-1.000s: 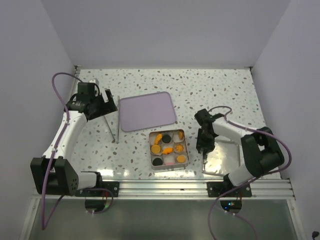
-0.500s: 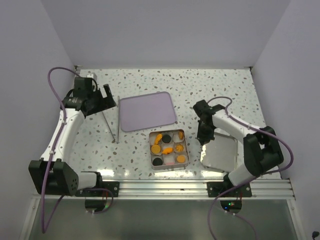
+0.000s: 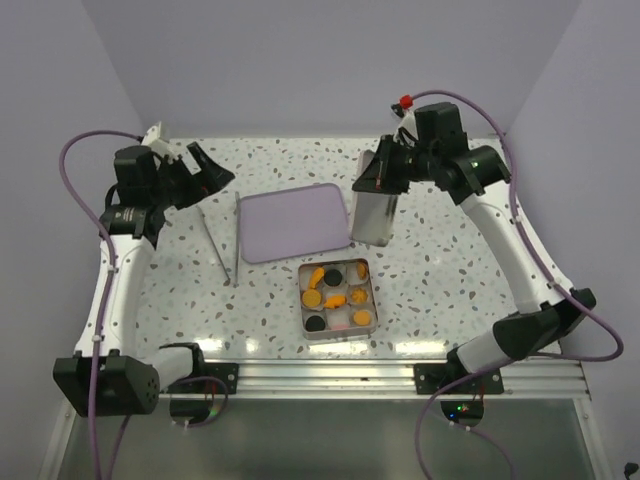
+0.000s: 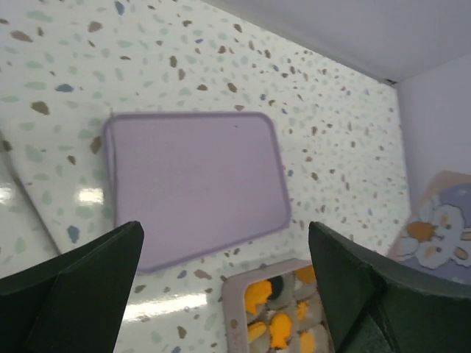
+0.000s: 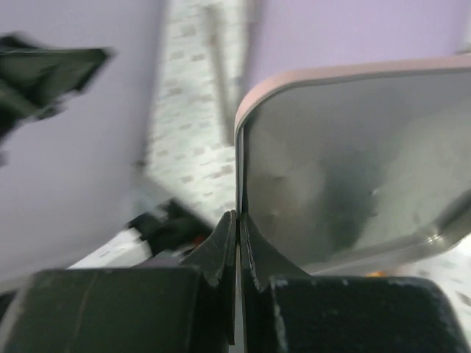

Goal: Pack the cookies

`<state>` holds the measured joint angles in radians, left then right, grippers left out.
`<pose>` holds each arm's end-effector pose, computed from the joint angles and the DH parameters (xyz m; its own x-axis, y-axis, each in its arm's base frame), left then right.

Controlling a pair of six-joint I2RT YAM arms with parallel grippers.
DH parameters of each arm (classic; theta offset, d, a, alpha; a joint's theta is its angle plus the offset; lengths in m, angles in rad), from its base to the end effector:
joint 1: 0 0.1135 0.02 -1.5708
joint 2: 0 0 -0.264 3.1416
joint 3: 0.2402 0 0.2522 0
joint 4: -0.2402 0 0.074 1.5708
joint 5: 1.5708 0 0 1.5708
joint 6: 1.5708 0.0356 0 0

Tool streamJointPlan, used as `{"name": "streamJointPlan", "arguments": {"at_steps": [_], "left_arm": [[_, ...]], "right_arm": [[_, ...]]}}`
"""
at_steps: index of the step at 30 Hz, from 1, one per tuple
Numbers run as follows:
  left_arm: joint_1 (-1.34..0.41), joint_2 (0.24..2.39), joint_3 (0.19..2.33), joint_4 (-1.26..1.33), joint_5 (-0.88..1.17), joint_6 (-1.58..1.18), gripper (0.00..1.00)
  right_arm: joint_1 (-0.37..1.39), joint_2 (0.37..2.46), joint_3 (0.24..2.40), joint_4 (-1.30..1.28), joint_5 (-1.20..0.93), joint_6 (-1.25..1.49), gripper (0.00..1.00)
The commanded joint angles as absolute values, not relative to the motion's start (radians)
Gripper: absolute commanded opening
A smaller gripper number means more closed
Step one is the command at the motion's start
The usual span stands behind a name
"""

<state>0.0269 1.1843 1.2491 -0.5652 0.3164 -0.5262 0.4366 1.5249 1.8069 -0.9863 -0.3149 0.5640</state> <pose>0.2559 -0.0042 0.3820 -0.5390 -0.4920 -0.6837 -0.0270 0.8214 -0.5698 0.2750 0.1405 0.4332 -0.8252 0.1759 -0.5368 -0.2069 0.7902 0.5769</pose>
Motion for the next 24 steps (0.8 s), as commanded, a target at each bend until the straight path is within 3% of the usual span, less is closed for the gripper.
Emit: {"name": "streamJointPlan", "arguments": {"at_steps": [1,2,3,5,6,9,12,14,18,24], "left_arm": [[0.113,1.125,1.114,-0.216,0.692,-0.760,1.00],[0.129,1.114,1.050,-0.077,0.739,-0.806,1.00],[0.132,1.109,1.023,-0.016,0.773,-0.851,1.00],[0.136,1.085,0.932,0.153,0.839,-1.001,1.00],[0.138,1.080,0.901,0.311,0.874,-1.116,1.00],[0.140,1.085,0.778,0.616,0.917,-1.329,1.00],[0.138,1.091,0.652,0.909,0.916,-1.534,1.00],[0.140,1.110,0.567,1.155,0.902,-1.644,1.00],[0.135,1.131,0.523,1.391,0.873,-1.828,1.00],[0.114,1.112,0.546,1.404,0.856,-1.847,1.00]], "right_arm": [[0.437,1.418,1.757,-0.659,-0.760,0.793,0.00],[0.437,1.384,1.643,-0.517,-0.870,0.884,0.00],[0.437,1.317,1.582,-0.197,-0.900,0.990,0.00],[0.436,1.281,1.482,0.101,-0.925,1.295,0.00],[0.436,1.263,1.407,0.376,-0.925,1.392,0.00],[0.437,1.275,1.293,0.849,-0.858,1.824,0.00],[0.439,1.316,1.247,1.213,-0.772,2.077,0.00],[0.439,1.362,1.226,1.336,-0.688,2.163,0.00],[0.439,1.407,1.212,1.483,-0.620,2.252,0.00],[0.443,1.489,1.215,1.617,-0.557,2.332,0.00]]}}
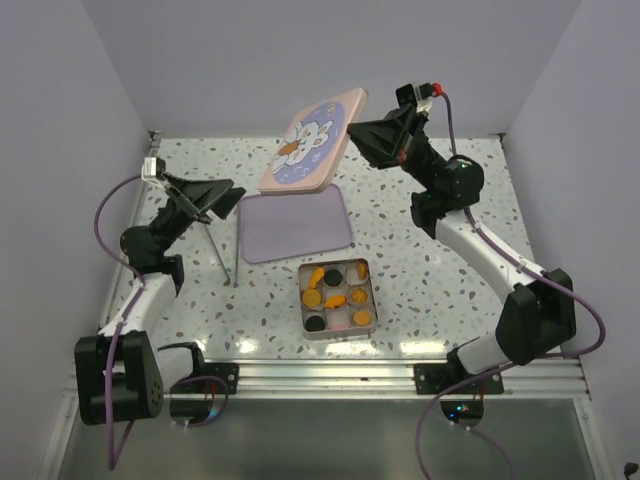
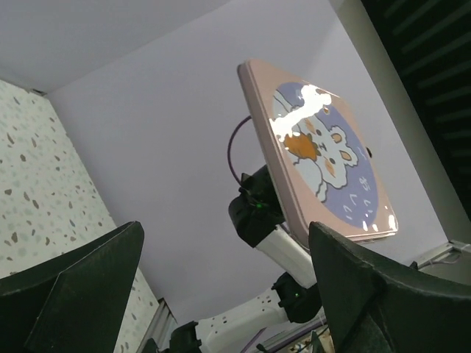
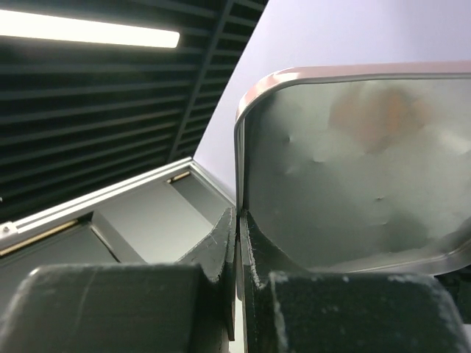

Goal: Pack the cookies

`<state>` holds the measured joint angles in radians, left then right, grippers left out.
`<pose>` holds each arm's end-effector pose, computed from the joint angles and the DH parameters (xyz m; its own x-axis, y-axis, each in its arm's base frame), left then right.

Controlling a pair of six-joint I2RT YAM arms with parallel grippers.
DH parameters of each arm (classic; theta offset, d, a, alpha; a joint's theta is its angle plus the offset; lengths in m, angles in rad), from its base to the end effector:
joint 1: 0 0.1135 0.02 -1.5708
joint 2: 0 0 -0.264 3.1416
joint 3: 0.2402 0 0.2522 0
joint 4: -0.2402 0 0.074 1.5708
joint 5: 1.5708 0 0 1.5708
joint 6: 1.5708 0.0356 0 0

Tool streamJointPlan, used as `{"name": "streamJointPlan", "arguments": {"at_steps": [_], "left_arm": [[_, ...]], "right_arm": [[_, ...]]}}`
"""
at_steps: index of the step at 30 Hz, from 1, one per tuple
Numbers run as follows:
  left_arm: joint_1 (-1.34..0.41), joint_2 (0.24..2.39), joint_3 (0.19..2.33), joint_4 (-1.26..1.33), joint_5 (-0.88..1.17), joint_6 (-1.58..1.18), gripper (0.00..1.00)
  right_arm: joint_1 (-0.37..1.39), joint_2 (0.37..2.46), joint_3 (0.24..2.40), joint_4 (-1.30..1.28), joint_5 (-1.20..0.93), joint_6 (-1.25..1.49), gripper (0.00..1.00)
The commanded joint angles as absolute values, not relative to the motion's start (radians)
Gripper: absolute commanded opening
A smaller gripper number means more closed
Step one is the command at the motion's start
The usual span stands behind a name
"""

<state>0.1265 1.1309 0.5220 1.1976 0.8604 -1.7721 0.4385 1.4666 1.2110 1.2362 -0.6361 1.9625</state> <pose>0.2253 0.0014 0.3155 -0.6423 -0.7258 -0.2462 0.4311 -0.0766 -0.8990 0.2643 0.1473 0.4575 -0.8795 0.4087 -0.2437 -0.4506 -0.5505 0.7028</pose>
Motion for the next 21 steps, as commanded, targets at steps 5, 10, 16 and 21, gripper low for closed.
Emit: {"name": "streamJointPlan", "arguments": {"at_steps": [5,10,16,21], "left_arm": [[0.042,1.127,0.595,1.350,0.836,-1.813,1.00],[-0.049,1.178,0.662,1.350,0.805,-1.790,1.00],[-0.089,1.232,0.715,1.338,0.784,-1.776,1.00],[-0.094,1.259,0.735,1.396,0.785,-1.810,0.84]], "right_arm": [[0.456,1.520,1.247,1.617,-0.581,2.321,0.00],[0.468,1.540,1.261,1.617,-0.592,2.316,0.00],[0.485,1.543,1.269,1.617,-0.601,2.306,0.00],[0.505,1.545,1.266,1.618,-0.618,2.304,0.00]]}}
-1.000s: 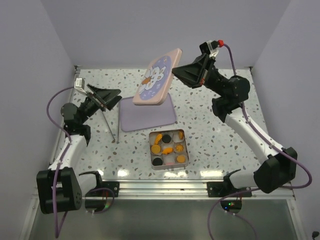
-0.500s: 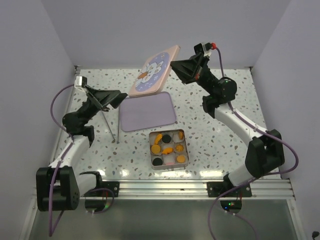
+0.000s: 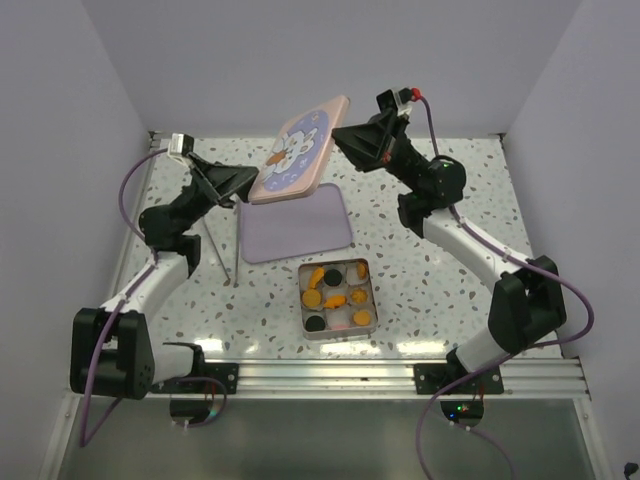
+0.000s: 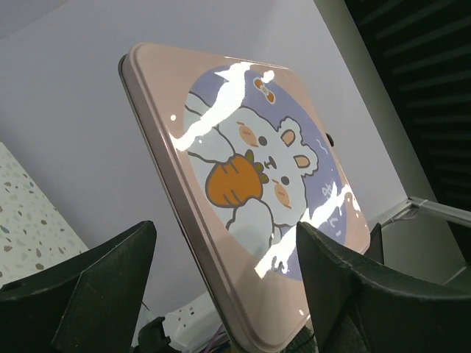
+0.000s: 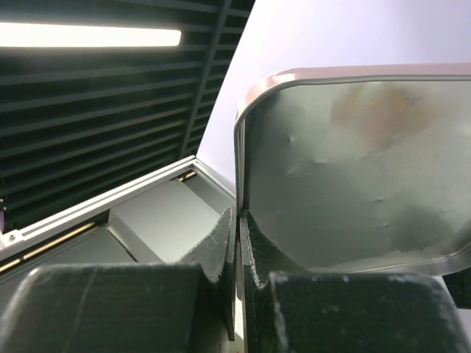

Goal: Pack the cookies

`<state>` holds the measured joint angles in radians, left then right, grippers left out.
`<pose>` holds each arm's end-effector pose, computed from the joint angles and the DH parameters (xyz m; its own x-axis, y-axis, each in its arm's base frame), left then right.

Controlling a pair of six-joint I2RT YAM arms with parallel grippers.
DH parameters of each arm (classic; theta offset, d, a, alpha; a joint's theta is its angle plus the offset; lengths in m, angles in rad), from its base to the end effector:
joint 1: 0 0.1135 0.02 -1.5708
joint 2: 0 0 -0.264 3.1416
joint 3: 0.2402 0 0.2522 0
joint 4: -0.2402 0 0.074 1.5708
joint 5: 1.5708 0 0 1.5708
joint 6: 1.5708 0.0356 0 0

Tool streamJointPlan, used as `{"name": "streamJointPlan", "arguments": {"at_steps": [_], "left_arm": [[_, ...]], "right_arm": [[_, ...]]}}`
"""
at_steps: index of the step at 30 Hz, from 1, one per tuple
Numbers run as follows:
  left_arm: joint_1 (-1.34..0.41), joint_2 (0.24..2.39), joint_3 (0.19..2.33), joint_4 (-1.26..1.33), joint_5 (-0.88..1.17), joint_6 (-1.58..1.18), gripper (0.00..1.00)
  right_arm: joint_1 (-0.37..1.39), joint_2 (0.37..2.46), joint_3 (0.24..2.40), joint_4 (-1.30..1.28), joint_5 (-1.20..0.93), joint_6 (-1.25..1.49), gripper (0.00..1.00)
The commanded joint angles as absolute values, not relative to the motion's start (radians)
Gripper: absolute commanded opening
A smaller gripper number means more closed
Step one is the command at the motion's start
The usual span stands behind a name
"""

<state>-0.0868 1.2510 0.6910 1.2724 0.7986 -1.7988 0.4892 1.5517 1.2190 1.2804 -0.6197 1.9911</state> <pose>0.2481 -0.0472 0.3494 -0.7322 -0.6185 -0.2851 0.4986 -0.2017 -0.8431 0.2782 0.1715 0.4378 -0.9149 0.3549 -0.1925 -0.3763 -0.5766 0.7252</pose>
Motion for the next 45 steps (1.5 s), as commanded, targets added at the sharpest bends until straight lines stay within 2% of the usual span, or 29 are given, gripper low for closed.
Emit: {"name": "streamJointPlan", "arguments": {"at_steps": [1,8,13,16,17,18,19,21,25,28,34,36,39,40,41,42,43,45], "left_arm": [[-0.094,1.264,0.742,1.400,0.790,-1.810,0.81],[-0.094,1.269,0.756,1.468,0.796,-1.838,0.51],[-0.091,1.270,0.767,1.506,0.811,-1.856,0.33],[-0.081,1.264,0.762,1.525,0.819,-1.865,0.15],[-0.075,1.259,0.758,1.523,0.821,-1.865,0.02],[-0.069,1.255,0.752,1.523,0.821,-1.868,0.00],[-0.051,1.243,0.740,1.520,0.822,-1.870,0.00],[-0.019,1.220,0.723,1.509,0.833,-1.873,0.00],[0.040,1.174,0.695,1.447,0.851,-1.864,0.00],[0.060,1.138,0.680,1.382,0.859,-1.836,0.00],[0.061,1.043,0.664,1.128,0.830,-1.712,0.00],[0.061,0.999,0.660,1.015,0.804,-1.665,0.00],[0.058,0.942,0.646,0.880,0.782,-1.614,0.00],[0.055,0.928,0.640,0.852,0.781,-1.591,0.00],[0.052,0.916,0.623,0.829,0.779,-1.580,0.00],[0.043,0.896,0.617,0.769,0.784,-1.568,0.00],[0.040,0.887,0.609,0.744,0.788,-1.540,0.00],[0.031,0.862,0.604,0.633,0.808,-1.496,0.00]], "right_arm": [[0.511,1.545,1.270,1.617,-0.624,2.303,0.00],[0.535,1.548,1.253,1.615,-0.676,2.295,0.00],[0.535,1.551,1.204,1.615,-0.699,2.281,0.00],[0.535,1.562,1.184,1.615,-0.715,2.279,0.00],[0.535,1.563,1.172,1.614,-0.718,2.283,0.00],[0.534,1.568,1.164,1.606,-0.727,2.286,0.00],[0.532,1.569,1.154,1.600,-0.732,2.289,0.09],[0.528,1.574,1.115,1.588,-0.745,2.296,0.37],[0.515,1.542,1.045,1.476,-0.784,2.221,0.55],[0.515,1.514,1.019,1.395,-0.801,2.165,0.60],[0.512,1.447,0.980,1.185,-0.842,2.011,0.60],[0.512,1.407,0.977,1.013,-0.860,1.893,0.59],[0.514,1.346,1.041,0.621,-0.870,1.633,0.51],[0.514,1.338,1.069,0.374,-0.864,1.549,0.47],[0.514,1.330,1.103,0.251,-0.853,1.385,0.43],[0.514,1.328,1.138,0.132,-0.841,1.306,0.36],[0.514,1.330,1.205,-0.070,-0.798,1.179,0.32],[0.515,1.335,1.255,-0.202,-0.764,1.097,0.29]]}}
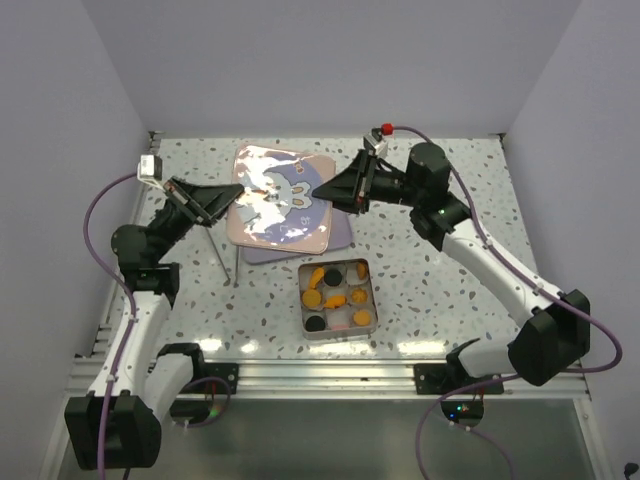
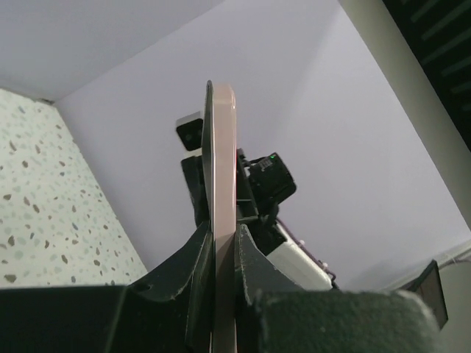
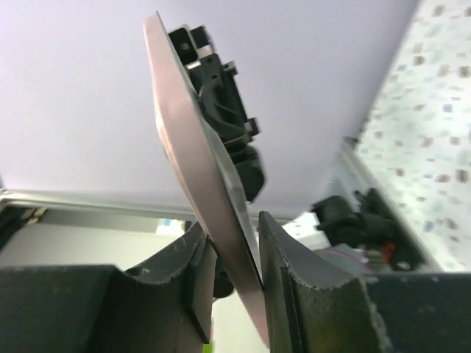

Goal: Pack the cookies

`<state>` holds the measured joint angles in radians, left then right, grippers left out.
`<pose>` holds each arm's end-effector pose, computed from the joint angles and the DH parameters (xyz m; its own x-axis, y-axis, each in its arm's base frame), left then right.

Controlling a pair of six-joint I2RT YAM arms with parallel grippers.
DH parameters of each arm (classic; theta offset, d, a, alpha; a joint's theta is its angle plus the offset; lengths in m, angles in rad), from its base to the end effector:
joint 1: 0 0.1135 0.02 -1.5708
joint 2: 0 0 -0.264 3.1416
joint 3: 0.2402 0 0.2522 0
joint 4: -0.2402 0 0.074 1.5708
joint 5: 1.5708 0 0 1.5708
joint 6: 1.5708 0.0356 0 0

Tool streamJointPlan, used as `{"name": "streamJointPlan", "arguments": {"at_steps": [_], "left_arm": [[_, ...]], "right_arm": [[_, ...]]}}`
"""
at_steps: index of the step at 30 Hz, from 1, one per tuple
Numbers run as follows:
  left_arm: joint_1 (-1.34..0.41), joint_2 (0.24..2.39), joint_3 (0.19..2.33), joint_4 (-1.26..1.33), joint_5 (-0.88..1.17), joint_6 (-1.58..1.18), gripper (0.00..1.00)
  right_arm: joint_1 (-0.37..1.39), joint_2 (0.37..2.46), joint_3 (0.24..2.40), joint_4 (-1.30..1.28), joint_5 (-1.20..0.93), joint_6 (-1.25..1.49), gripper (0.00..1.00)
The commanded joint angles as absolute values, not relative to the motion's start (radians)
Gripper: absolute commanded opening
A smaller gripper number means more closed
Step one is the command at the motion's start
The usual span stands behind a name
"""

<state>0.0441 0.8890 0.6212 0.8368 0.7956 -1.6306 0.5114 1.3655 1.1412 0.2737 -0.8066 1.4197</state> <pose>0.1900 -0.0171 0.3648 -0.6015 -0.7258 -0.3338 0.5032 -0.0197 -0.8639 0.2637 0.1775 0.3808 -0.9499 0.2513 -0.1856 -0.1882 0.0138 0.9820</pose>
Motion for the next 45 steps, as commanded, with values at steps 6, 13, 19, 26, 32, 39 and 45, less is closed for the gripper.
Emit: {"name": "streamJointPlan", "arguments": {"at_steps": [6,13,19,26,32,39,45], "left_arm": [[-0.021,0.844,0.658,0.242,0.818,-1.241,0.18],[-0.124,0.842,0.646,0.075,0.770,-1.085,0.59],[-0.173,0.799,0.560,0.011,0.738,-1.034,0.64],[-0.222,0.750,0.482,-0.093,0.707,-0.974,0.64],[-0.270,0.776,0.439,-0.104,0.683,-0.940,0.65],[-0.345,0.850,0.393,-0.017,0.644,-0.950,0.64],[-0.411,0.903,0.400,-0.017,0.572,-0.946,0.64]], "right_arm": [[0.514,1.341,1.269,-0.357,-0.710,1.012,0.23],[0.514,1.336,1.204,-0.368,-0.703,0.980,0.18],[0.500,1.338,1.148,-0.437,-0.693,0.879,0.13],[0.469,1.333,1.043,-0.485,-0.695,0.755,0.11],[0.469,1.336,0.954,-0.463,-0.680,0.716,0.10],[0.468,1.373,0.887,-0.453,-0.672,0.658,0.09],[0.454,1.381,0.897,-0.474,-0.663,0.641,0.08]]}}
